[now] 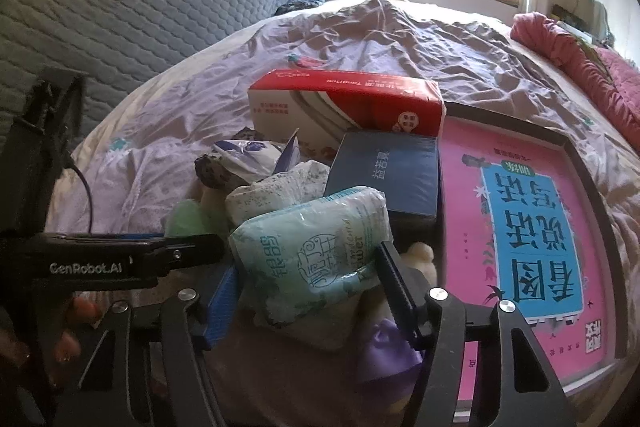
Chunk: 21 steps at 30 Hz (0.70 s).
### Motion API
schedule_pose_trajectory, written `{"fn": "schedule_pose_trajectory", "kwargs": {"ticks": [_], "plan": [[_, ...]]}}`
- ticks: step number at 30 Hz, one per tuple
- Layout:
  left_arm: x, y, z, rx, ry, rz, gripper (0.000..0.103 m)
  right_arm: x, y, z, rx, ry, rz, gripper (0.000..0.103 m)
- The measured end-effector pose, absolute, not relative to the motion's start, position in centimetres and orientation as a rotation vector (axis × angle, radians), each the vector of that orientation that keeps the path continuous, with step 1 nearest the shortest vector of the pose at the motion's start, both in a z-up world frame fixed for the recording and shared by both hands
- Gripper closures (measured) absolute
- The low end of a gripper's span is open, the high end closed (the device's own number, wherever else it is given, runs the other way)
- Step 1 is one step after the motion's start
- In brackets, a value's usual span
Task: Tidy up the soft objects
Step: 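Grasp the green egg sponge with the left tool while the right tool grasps a diaper pack, then carry the green sponge and diaper pack with both tools toward the pink tray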
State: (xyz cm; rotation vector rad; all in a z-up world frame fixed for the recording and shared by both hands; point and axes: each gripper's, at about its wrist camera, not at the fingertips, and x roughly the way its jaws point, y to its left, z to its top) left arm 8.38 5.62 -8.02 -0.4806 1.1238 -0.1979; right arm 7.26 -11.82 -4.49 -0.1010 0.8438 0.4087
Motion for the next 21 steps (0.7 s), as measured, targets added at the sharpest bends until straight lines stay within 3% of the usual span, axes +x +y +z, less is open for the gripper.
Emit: {"fn": "schedule_pose_trajectory", "kwargs": {"ticks": [7, 11, 14, 21], "plan": [[8.5, 5.3, -8.1, -0.485, 1.120, -0.221, 0.054, 7.2, -12.4, -4.4, -0.076, 0.857, 0.434, 0.046], [8.2, 5.3, -7.9, -0.472, 1.107, -0.221, 0.059, 6.7, -12.6, -4.0, -0.066, 0.843, 0.455, 0.059], [7.8, 5.0, -7.3, -0.454, 1.089, -0.219, 0.059, 6.4, -12.7, -3.6, -0.058, 0.828, 0.467, 0.068], [6.5, 4.3, -5.1, -0.406, 1.030, -0.218, 0.059, 6.1, -12.8, -3.0, -0.038, 0.811, 0.483, 0.074]]}}
